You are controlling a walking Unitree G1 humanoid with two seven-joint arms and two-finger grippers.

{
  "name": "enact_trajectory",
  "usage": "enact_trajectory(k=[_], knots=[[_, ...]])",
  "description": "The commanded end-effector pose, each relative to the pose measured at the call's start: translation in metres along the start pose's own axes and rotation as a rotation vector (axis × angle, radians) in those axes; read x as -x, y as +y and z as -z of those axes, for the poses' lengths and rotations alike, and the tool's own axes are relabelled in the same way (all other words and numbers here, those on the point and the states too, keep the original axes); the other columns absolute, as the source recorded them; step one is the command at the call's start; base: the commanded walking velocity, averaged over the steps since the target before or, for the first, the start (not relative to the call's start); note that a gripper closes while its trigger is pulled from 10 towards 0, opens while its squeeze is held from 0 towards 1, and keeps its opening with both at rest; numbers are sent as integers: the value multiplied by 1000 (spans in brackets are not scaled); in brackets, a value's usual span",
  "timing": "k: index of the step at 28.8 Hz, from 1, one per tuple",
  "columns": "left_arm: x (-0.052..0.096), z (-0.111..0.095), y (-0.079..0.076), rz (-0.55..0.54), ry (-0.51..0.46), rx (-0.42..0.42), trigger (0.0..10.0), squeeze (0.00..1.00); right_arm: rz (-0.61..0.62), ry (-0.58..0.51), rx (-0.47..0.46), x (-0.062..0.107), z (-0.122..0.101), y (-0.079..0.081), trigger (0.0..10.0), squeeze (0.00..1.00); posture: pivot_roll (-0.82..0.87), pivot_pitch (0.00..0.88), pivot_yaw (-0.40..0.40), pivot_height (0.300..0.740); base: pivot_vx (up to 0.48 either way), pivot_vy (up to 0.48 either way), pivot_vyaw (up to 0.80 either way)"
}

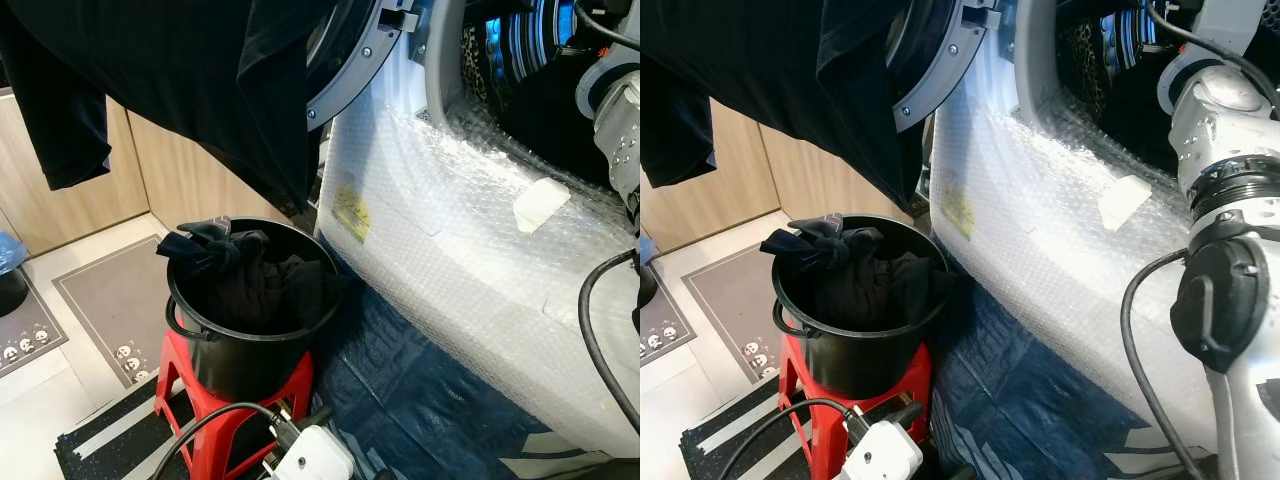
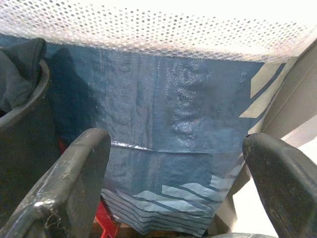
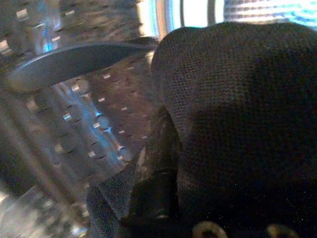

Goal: Clothes washing

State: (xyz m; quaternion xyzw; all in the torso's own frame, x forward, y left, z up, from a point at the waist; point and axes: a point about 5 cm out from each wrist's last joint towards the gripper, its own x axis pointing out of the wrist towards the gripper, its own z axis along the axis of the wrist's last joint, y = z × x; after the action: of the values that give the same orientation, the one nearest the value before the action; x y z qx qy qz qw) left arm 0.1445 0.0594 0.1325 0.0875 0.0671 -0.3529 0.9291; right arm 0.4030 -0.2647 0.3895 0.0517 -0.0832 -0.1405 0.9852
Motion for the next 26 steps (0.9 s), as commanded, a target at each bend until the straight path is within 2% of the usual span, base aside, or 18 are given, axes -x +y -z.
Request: enact_trajectory(k=[1,2,3,7,13,18,20,26], knots=[[0,-3,-5,23,-9,30,10000,0,53,-12,-14,1,-10,-13,10000,0,155,106,-201,740,0,0,0],[0,-2,-4,21,-9,30,10000,0,45,-6,-11,1,-9,-12,10000,0,153,102,-202,740,0,0,0],[-1,-2,-4,20,-9,29,10000,0,34,-4,-11,1,-9,-10,10000,1000,153,102,-202,740,0,0,0],[-3,-2,-3,20,-12,26,10000,0,-30,16,38,0,-4,6,10000,1000,145,92,-202,740,0,0,0],[-5,-3,-3,24,-18,19,10000,0,-89,23,81,1,0,20,10000,1000,145,81,-200,740,0,0,0],[-6,-4,-1,24,-20,15,10000,0,-111,38,98,0,6,23,10000,1000,145,75,-196,740,0,0,0],[-8,-5,0,25,-23,11,10000,0,-117,50,149,0,11,20,10000,1000,144,72,-195,740,0,0,0],[-8,-5,1,26,-23,10,10000,0,-126,64,127,0,14,17,10000,1000,141,64,-190,740,0,0,0]])
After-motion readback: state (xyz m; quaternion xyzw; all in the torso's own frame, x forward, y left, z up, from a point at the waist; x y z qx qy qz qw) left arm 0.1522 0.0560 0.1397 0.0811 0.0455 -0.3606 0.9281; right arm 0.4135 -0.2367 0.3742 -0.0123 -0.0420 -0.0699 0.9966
